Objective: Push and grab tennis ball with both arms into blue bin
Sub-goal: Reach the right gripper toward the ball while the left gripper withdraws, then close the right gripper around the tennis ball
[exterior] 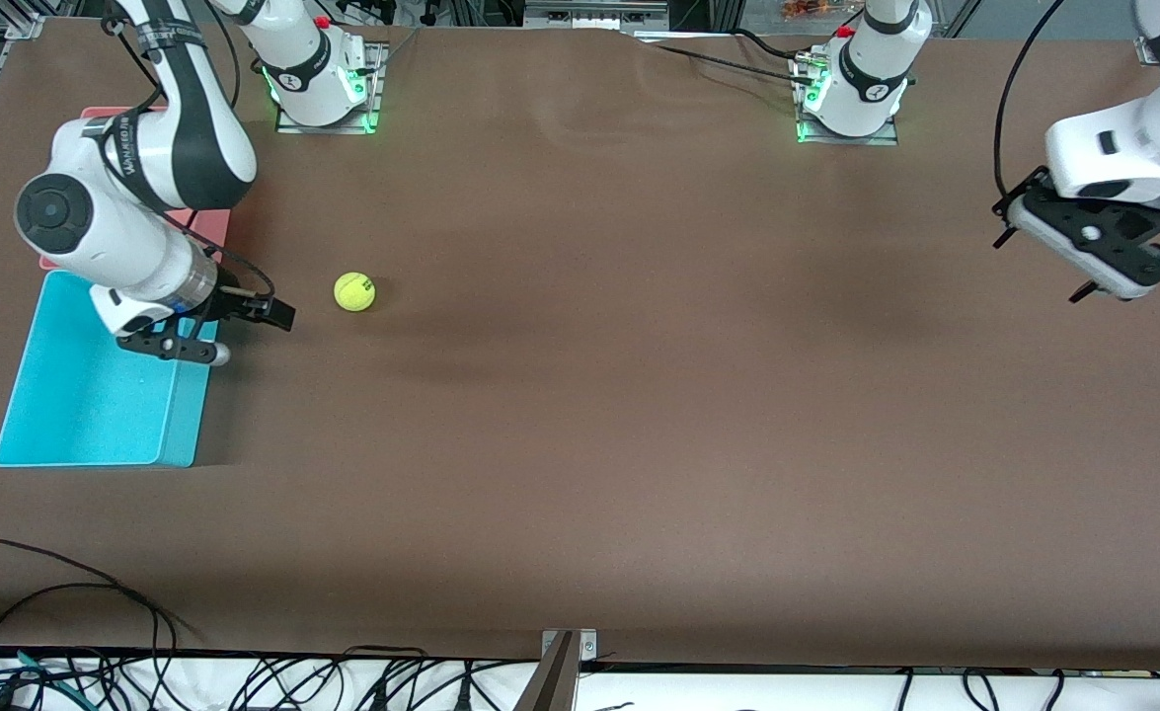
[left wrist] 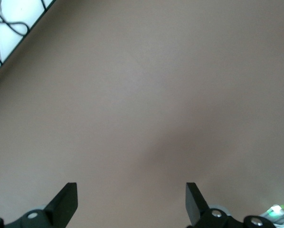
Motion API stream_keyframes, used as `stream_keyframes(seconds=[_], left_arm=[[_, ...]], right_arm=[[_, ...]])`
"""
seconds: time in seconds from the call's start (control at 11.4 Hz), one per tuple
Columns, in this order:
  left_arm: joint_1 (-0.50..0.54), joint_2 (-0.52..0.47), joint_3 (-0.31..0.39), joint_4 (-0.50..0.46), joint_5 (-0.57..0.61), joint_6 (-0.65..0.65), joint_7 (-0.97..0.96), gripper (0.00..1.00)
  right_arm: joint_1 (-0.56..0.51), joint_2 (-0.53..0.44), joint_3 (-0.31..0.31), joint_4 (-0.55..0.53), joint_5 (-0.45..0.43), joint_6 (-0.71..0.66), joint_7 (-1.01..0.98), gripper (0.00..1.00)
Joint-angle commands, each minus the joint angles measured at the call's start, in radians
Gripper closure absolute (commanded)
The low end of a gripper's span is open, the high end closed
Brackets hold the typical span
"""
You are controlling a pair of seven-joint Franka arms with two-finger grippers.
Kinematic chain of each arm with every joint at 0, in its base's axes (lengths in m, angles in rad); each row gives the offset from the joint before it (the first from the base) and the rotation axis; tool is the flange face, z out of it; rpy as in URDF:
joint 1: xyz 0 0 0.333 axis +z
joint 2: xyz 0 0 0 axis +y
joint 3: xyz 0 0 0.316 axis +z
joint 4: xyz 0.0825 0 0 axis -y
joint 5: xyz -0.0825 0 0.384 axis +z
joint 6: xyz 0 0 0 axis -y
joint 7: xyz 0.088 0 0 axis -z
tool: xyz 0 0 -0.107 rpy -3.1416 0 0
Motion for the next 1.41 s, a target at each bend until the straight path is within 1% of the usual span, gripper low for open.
stream_keyframes(seconds=[0.0, 0.18, 0.26, 0.35, 0.53, 0.61, 0.7, 0.88, 0.97, 1.14, 1.32], left_arm=[[-0.007, 0.05, -0.001, 0.165, -0.038, -0.179, -0.254, 0.0], [-0.013, 0.058, -0.006, 0.203, -0.04, -0.242, -0.418, 0.0], [-0.015, 0.062, -0.016, 0.205, -0.037, -0.262, -0.472, 0.0], [-0.015, 0.07, -0.024, 0.209, -0.035, -0.284, -0.508, 0.0], [-0.012, 0.079, -0.041, 0.274, -0.04, -0.34, -0.548, 0.0], [0.001, 0.09, -0.077, 0.294, -0.04, -0.354, -0.568, 0.0], [0.011, 0.094, -0.096, 0.297, -0.04, -0.359, -0.603, 0.0], [0.01, 0.094, -0.084, 0.297, -0.038, -0.359, -0.612, 0.0], [0.001, 0.094, -0.072, 0.297, -0.038, -0.359, -0.614, 0.0], [0.004, 0.088, -0.07, 0.282, -0.04, -0.357, -0.624, 0.0], [0.017, 0.061, -0.069, 0.233, -0.084, -0.351, -0.647, 0.0]], right_arm=[[0.004, -0.096, 0.046, -0.115, 0.013, 0.004, 0.002, 0.0], [0.004, -0.119, 0.059, -0.173, 0.013, 0.018, -0.006, 0.0], [0.004, -0.117, 0.065, -0.202, 0.012, 0.059, -0.007, 0.0], [0.004, -0.113, 0.072, -0.23, 0.01, 0.093, -0.021, 0.0], [0.004, -0.097, 0.08, -0.242, 0.01, 0.096, -0.097, 0.0], [0.004, -0.096, 0.083, -0.265, 0.012, 0.106, -0.107, 0.0], [0.004, -0.102, 0.114, -0.309, 0.013, 0.166, -0.107, 0.0], [0.004, -0.094, 0.12, -0.385, 0.013, 0.285, -0.09, 0.0], [0.004, -0.091, 0.122, -0.411, 0.013, 0.323, -0.081, 0.0], [0.009, -0.082, 0.143, -0.429, 0.013, 0.349, -0.072, 0.0], [0.01, -0.067, 0.149, -0.434, 0.013, 0.363, -0.058, 0.0]])
